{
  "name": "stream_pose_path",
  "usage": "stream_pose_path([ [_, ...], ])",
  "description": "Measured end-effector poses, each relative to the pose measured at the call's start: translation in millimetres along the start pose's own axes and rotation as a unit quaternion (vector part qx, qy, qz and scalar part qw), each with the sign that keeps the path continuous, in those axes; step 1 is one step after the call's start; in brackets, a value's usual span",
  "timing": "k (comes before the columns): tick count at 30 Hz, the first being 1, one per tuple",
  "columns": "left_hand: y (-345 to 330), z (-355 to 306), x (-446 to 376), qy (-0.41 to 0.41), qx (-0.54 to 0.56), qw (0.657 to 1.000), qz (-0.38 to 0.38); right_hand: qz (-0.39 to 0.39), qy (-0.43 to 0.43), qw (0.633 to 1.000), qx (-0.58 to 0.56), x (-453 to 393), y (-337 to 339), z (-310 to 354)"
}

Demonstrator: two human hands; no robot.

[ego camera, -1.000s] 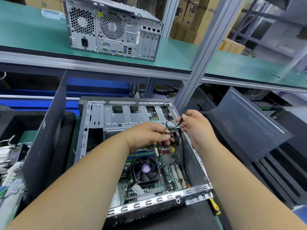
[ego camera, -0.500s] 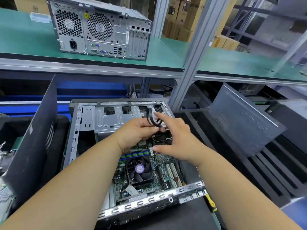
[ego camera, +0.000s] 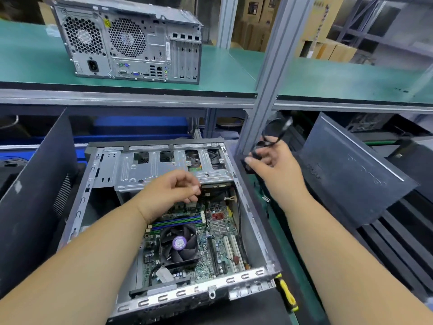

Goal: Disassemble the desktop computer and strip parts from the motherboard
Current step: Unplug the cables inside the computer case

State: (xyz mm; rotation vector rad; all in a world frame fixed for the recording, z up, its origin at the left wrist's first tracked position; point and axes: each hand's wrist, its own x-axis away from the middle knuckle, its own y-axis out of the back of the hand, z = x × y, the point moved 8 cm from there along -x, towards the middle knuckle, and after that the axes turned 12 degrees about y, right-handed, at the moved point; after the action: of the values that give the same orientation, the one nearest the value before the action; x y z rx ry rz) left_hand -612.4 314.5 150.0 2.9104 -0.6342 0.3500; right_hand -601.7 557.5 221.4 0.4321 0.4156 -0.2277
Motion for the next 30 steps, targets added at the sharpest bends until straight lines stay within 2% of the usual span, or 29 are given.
stream_pose_path([
  [3,-5.8,4.6,-1.0,-0.003,-0.146,0.989,-0.019,0.002,-0.067,0.998,0.018,-11.3,19.6,-48.2],
  [8,-13.2,14.2,-4.7,0.019,-0.355,0.933,-0.046,0.069,-0.164,0.981,0.079,-7.4,25.7,-142.8],
  [14,-8.5,27.3,-12.6,0.071,-0.433,0.896,-0.067,0.135,-0.241,0.952,0.136,-3.7,22.6,-208.5],
  [18,-4.2,35.2,-16.8,0.086,-0.447,0.888,-0.071,0.163,-0.228,0.942,0.185,-7.5,17.0,-214.3],
  [22,1.6,42.9,-19.7,0.101,-0.466,0.875,-0.084,0.18,-0.218,0.948,0.146,-12.9,-1.7,-201.9],
  [30,13.8,53.3,-19.9,0.147,-0.502,0.844,-0.115,0.19,-0.124,0.971,0.071,-23.8,-37.0,-126.9],
])
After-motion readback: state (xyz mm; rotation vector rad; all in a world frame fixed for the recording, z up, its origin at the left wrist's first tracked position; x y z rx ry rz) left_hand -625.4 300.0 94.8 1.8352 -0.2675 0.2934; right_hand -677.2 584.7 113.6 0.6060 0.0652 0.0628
